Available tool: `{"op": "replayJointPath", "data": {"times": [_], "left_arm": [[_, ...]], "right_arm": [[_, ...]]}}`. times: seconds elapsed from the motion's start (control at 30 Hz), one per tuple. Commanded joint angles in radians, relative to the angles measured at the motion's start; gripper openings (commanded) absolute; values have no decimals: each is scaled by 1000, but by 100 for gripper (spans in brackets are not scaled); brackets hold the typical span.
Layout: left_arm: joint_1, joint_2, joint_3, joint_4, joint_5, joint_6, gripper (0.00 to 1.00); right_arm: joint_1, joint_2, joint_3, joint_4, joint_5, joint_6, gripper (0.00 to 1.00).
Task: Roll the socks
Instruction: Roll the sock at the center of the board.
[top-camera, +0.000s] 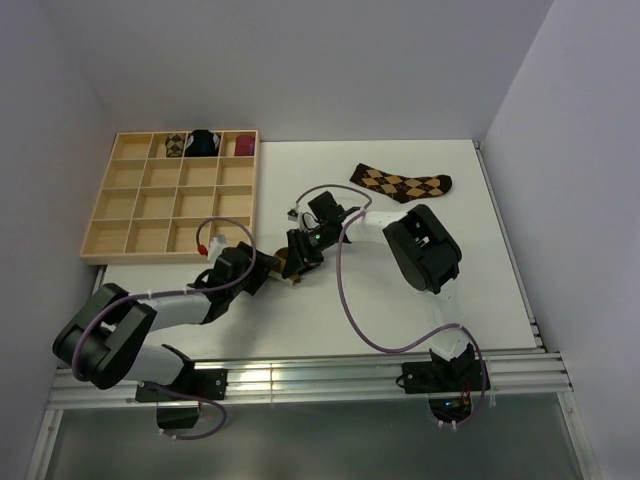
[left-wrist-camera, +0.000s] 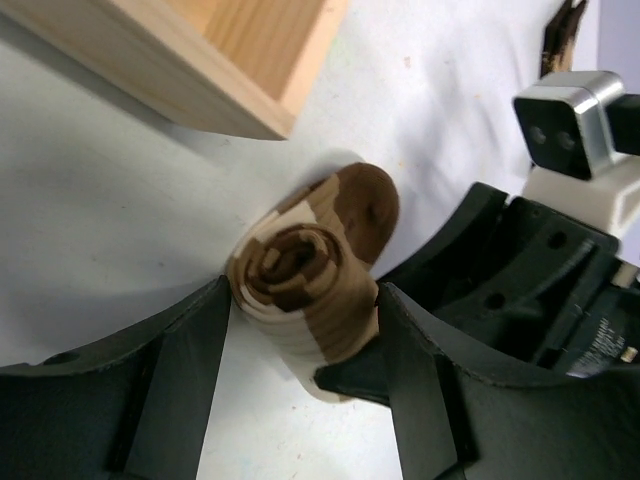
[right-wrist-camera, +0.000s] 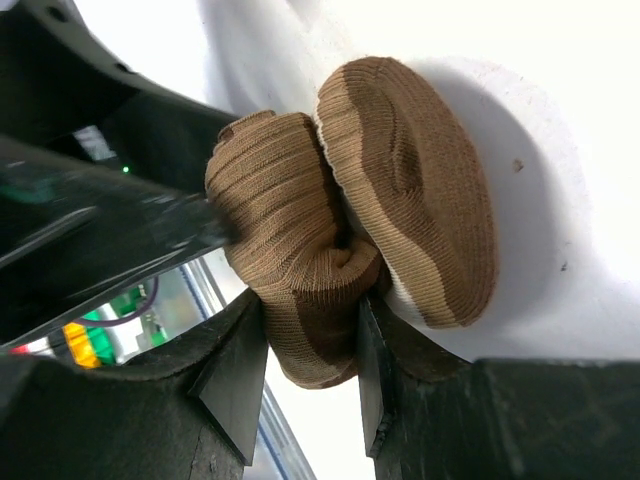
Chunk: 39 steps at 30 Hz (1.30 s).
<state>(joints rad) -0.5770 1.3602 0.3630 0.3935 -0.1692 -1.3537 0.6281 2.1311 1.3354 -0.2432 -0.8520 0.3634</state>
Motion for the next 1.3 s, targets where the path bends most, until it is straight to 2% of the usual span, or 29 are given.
{"op": "replayJointPath", "data": {"times": [0.0,0.17,0.23,0.33,0.5,0.57,0.67,0.93,1.07,1.27], "left_arm": [[-4,54,2,64,3,-42,65],[-6,111,40,-2,30,-47,61],[-4,138,65,-86,42,-47,50],[-4,165,114,-178,48,-38,41],[-7,197,166,-303,40,-15,33],[-9,201,197,-372,24,-1,32],[-9,201,226,-441,2,21,31],[-12,194,321,-554,-36,102,30],[-23,204,369,-590,-49,136,31],[-38,241,410,-608,-30,162,31]], "right_arm": [[10,59,-68,-67,80,26,0],[10,53,-88,-22,70,45,3],[10,43,-100,-8,65,48,4],[10,15,-119,15,87,37,12],[12,-71,-176,80,131,8,34],[12,-137,-209,111,168,-9,42],[15,-238,-255,146,249,-46,48],[53,-535,-416,315,533,-164,57],[119,-611,-487,383,681,-233,61],[283,-617,-521,487,879,-305,70]]}}
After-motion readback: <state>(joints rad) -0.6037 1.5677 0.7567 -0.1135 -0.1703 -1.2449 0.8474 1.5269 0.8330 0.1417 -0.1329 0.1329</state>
